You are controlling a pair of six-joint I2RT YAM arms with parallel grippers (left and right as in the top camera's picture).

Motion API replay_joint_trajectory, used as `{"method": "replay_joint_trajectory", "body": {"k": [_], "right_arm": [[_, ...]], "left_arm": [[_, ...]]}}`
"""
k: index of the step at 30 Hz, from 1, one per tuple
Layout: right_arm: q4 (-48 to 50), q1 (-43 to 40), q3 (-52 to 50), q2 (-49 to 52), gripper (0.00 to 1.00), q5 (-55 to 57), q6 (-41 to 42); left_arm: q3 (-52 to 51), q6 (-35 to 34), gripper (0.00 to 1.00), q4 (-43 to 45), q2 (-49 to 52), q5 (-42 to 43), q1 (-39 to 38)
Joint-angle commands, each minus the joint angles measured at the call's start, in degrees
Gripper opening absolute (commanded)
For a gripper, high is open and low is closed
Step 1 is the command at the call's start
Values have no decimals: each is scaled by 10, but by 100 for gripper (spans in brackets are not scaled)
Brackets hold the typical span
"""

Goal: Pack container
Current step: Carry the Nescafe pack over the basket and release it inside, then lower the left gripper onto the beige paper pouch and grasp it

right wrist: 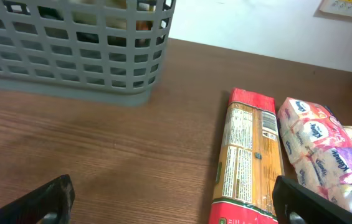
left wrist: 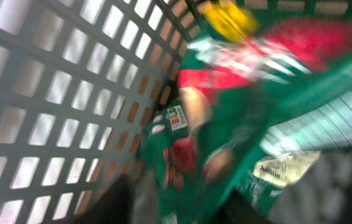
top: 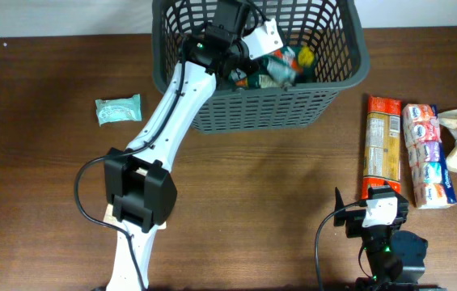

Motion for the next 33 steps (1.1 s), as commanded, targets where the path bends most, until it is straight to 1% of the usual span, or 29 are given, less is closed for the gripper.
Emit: {"method": "replay_joint_trajectory", "body": {"k": [1,4,6,10,12,13,15,18,20,24,27,28,30,33], "right_arm": [[1,-4,-5,-4,99,-3,5],[1,-4,-5,-4,99,-3,5],[1,-4,-5,-4,99,-3,5],[1,-4,-5,-4,99,-3,5],[1,-4,-5,-4,99,-3,5],[1,-4,-5,-4,99,-3,5],[1,-4,-5,-4,99,-3,5],[1,-4,-5,-4,99,-3,5],[1,-4,-5,-4,99,-3,5],[1,-4,-5,-4,99,-3,5],[1,-4,-5,-4,99,-3,5],[1,-4,-5,-4,99,-3,5],[1,-4,-5,-4,99,-3,5],[1,-4,-5,-4,99,-3,5]], "left_arm": [[23,-64,57,5,-34,7,19],[46,-116,69,-1,-58,4,35],[67,-150,72,-12,-76,4,46],[120,-217,72,-64,-120,2,78],[148,-271,69,-111,-150,-23,100],[157,-286,67,-132,-165,-38,110],[166,-301,64,-181,-198,-66,131],[166,-309,58,-254,-237,-77,155],[166,-334,54,-317,-256,-104,170],[164,-402,54,-447,-262,-188,198],[136,-453,54,-521,-257,-189,222],[121,-454,51,-529,-256,-187,228],[72,-455,51,-529,-259,-171,238],[-5,-456,50,-528,-259,-170,247]]}}
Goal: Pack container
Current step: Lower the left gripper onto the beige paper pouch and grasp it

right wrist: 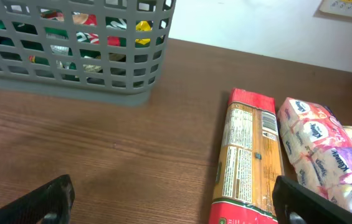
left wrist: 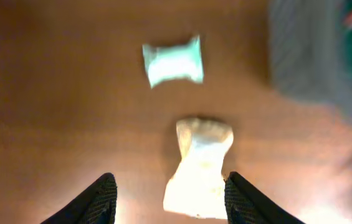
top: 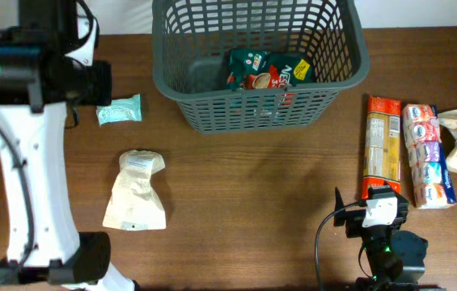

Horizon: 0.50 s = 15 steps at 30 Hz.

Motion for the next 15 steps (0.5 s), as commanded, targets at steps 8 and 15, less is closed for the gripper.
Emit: {"method": "replay_joint_trajectory", "body": {"k": [8,15], "right_arm": [[1,-4,-5,-4,99,-3,5],[1,-4,-5,-4,99,-3,5]], "left_arm": [[-291,-21,42,71,5,35,19],[-500,-1,38,205,-58,85,19]]}}
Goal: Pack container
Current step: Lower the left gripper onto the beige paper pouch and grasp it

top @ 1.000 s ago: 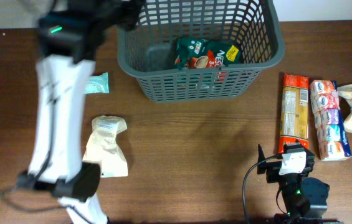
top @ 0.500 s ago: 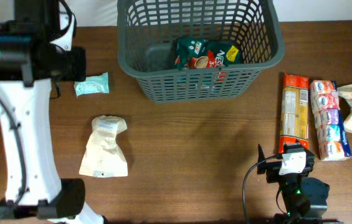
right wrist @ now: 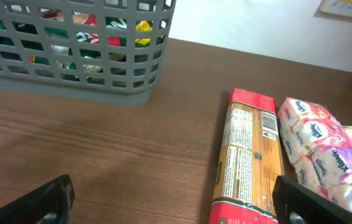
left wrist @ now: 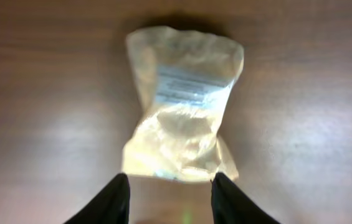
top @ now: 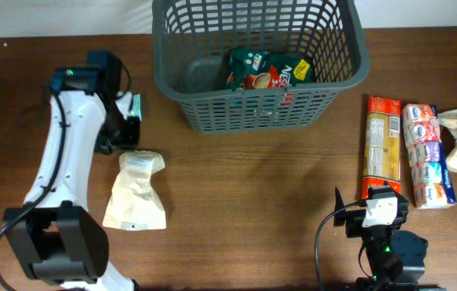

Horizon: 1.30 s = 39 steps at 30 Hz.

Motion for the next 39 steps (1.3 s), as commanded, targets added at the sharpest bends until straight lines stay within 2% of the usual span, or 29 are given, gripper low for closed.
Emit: {"method": "replay_joint_trajectory", "body": {"k": [1,4,6,14,20,32,35,37,39], "right_arm": [[1,-4,-5,-4,99,-3,4],[1,-4,-5,-4,99,-3,4],[1,-4,-5,-4,99,-3,4],[1,-4,-5,-4,99,-3,4],[1,-4,-5,-4,99,-3,4],[1,-4,-5,-4,99,-3,4],[1,-4,-5,-4,99,-3,4],[1,-4,-5,-4,99,-3,4],[1,-4,-5,-4,99,-3,4]], "left_arm": [[-87,15,41,55,-65,28,3],[-170,26,65,130,-102,49,3],[-217,28,72,167,-110,63,3],[-350,28,73,274,-109,67,5],[-373,28,73,306,-108,24,8],[-441,24,72,390,-108,24,8],[-445,24,68,399,-108,24,8],[-445,25,55,402,-108,24,8],[-445,24,32,405,-108,25,8]]}}
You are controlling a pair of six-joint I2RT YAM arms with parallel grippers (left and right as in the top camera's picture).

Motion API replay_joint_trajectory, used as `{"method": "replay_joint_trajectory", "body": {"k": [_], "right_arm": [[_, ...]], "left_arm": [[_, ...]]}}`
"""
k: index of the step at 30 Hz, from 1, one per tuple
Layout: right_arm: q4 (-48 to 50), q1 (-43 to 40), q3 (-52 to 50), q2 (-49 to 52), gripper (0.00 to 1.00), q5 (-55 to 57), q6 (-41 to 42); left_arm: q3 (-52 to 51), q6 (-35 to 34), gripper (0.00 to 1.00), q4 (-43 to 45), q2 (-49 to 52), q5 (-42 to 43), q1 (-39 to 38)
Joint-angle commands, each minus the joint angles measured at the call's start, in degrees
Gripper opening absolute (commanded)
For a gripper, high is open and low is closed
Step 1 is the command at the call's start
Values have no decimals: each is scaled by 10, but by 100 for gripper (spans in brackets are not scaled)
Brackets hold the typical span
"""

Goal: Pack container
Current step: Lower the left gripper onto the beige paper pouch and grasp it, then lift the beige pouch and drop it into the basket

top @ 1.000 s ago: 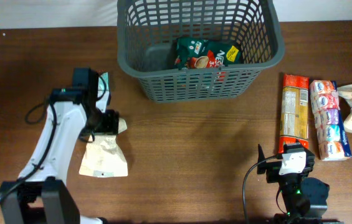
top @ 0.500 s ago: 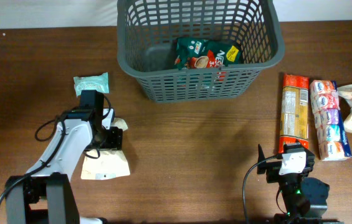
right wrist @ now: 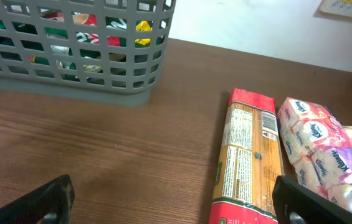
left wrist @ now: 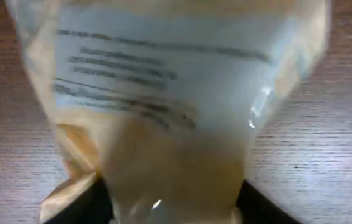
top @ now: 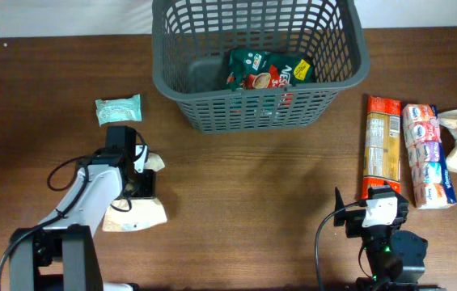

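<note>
A tan paper bag with a printed label [left wrist: 176, 124] lies on the table at the left, partly under my left arm [top: 143, 214]. My left gripper [left wrist: 171, 208] is low on it and open, one dark finger [left wrist: 76, 208] on each side of the bag's middle. A grey mesh basket [top: 357, 40] stands at the back with a green-and-red packet [top: 264, 73] inside. My right gripper [right wrist: 176, 208] rests open near the front edge, nothing between its fingers.
A small teal packet [top: 119, 109] lies left of the basket. At the right are a long red-ended pasta pack [top: 382, 145], a tissue multipack [top: 426, 153] and a crumpled tan bag. The basket wall [right wrist: 70, 43] rises ahead of the right gripper.
My left gripper was open above the tan bag with the whole bag in view. Now it is down on the bag, fingers either side of it. The right arm has not moved.
My left gripper was inside the basket at the green-and-red packet. Then the packet lay in the basket and the gripper was open high over the left of the table. It then hung over the tan bag, and now straddles it.
</note>
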Motion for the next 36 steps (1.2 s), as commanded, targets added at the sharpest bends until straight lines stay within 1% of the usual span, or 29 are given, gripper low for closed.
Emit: {"method": "replay_joint_trajectory", "body": {"k": [1,3,7,10,13,18,22,25,29,32,36], "right_arm": [[1,-4,-5,-4,99,-3,5],[1,-4,-5,-4,99,-3,5],[1,-4,-5,-4,99,-3,5],[1,-4,-5,-4,99,-3,5],[1,-4,-5,-4,99,-3,5],[1,-4,-5,-4,99,-3,5],[1,-4,-5,-4,99,-3,5],[1,-4,-5,-4,99,-3,5],[1,-4,-5,-4,99,-3,5],[1,-4,-5,-4,99,-3,5],[1,-4,-5,-4,99,-3,5]], "left_arm": [[-18,2,20,3,6,12,3],[-18,2,2,4,6,12,3],[-8,2,2,-7,2,11,3],[36,2,2,-44,-11,9,7],[112,2,2,-95,-30,9,19],[269,3,2,-177,-53,9,42],[374,9,2,-208,-58,9,52],[445,34,2,-211,-59,9,52],[542,42,2,-199,-59,12,52],[601,90,2,-176,-59,75,50],[655,100,2,-128,-59,159,43]]}}
